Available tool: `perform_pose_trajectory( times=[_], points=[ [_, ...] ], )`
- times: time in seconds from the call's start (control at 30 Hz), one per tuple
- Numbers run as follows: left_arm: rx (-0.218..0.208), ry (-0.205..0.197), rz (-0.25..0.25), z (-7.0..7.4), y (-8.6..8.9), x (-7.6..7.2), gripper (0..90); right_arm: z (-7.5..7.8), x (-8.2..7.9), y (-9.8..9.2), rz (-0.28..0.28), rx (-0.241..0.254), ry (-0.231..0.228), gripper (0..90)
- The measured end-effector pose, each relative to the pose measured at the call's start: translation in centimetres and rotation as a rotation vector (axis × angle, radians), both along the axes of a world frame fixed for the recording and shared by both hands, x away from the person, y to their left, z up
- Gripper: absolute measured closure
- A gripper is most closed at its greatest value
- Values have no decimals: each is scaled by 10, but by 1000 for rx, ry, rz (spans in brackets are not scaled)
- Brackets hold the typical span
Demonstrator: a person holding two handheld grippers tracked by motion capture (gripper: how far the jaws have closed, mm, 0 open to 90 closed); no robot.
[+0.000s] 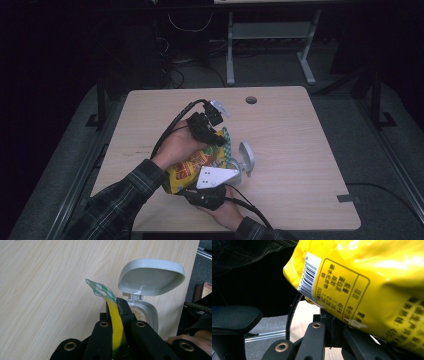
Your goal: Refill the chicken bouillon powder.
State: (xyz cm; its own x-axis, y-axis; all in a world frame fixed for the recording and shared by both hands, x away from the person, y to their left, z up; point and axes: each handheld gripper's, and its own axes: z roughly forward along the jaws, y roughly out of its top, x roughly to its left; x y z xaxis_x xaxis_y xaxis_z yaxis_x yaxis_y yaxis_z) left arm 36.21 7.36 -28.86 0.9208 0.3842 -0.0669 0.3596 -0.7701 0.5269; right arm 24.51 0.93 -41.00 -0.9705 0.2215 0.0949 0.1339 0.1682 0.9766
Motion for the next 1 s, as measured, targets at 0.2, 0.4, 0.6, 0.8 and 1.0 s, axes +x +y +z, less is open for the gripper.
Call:
perform_pose_trajectory(
  times=[0.2, 0.4, 0.6, 0.8, 1.0],
  points=[
    [1, 1, 2, 0, 0, 0, 900, 0, 0, 0, 0, 1, 0, 900],
    [2, 2, 3, 1, 0, -1, 900, 1, -1, 0, 0, 6, 3, 900],
    [5, 0, 7, 1, -1, -1, 900, 1, -1, 0, -2, 13, 7, 900],
    [6, 0, 10, 1, -1, -1, 900, 1, -1, 0, -4, 17, 11, 900],
    [2, 1, 12, 1, -1, -1, 900, 1, -1, 0, -3, 16, 8, 900]
  ],
)
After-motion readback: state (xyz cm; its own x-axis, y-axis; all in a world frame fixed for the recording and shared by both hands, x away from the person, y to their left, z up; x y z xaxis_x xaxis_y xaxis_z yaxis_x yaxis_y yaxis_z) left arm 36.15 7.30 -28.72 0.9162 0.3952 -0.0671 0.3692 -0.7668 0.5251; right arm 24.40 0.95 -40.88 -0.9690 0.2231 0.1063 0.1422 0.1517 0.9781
